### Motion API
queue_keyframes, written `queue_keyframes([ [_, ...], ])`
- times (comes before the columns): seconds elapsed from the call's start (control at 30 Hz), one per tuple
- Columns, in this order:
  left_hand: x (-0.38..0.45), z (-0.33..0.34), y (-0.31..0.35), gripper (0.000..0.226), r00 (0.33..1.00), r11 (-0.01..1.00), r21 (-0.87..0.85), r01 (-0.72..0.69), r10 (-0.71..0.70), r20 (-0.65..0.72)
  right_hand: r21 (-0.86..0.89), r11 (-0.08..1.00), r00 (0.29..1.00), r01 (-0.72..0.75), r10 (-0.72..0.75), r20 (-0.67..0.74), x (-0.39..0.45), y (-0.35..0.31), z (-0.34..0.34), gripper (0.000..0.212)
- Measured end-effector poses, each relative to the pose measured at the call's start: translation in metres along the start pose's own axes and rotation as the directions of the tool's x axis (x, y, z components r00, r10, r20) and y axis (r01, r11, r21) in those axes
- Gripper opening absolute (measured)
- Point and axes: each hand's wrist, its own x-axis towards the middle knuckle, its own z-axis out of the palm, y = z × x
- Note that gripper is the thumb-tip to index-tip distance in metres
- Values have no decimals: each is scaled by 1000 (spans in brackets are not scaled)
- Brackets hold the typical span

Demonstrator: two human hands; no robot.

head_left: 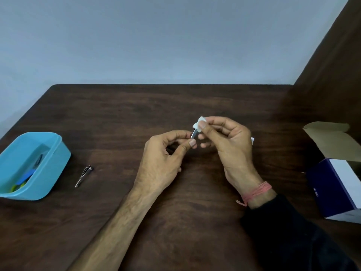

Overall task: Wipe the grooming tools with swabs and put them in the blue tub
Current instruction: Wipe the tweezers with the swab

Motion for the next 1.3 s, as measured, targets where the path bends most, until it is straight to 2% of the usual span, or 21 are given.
queue_keyframes([
  [0.27, 1, 1, -6, 14, 1000, 999, -25, 24, -23, 16, -70, 998, 999, 5, -7, -38, 0, 2, 0, 14],
  [0.43, -1, -1, -1, 36, 997, 997, -65, -50, 53, 49, 17, 998, 997, -64, 63, 33, 0, -1, -1, 14],
  [0.6, -2, -1, 1, 22, 999, 994, -110, -20, 23, 28, 95, 991, 996, -94, 93, 8, 3, -1, -3, 12],
  [0.73, -2, -1, 2, 17, 1000, 989, -148, -19, 19, -1, 70, 994, 996, -85, 87, -21, 2, 0, -2, 16],
  [0.93, -1, 0, 3, 17, 1000, 988, -152, -7, 5, -16, 71, 993, 995, -94, 92, 34, 0, -5, -3, 11],
  [1.07, 0, 0, 3, 17, 1000, 988, -157, -3, -2, -30, 99, 986, 988, -134, 125, 89, 2, -7, -5, 18],
  [1.3, -1, 0, 2, 16, 1000, 991, -131, -20, 19, -8, 60, 994, 988, -95, 86, 127, 1, -4, -3, 14],
])
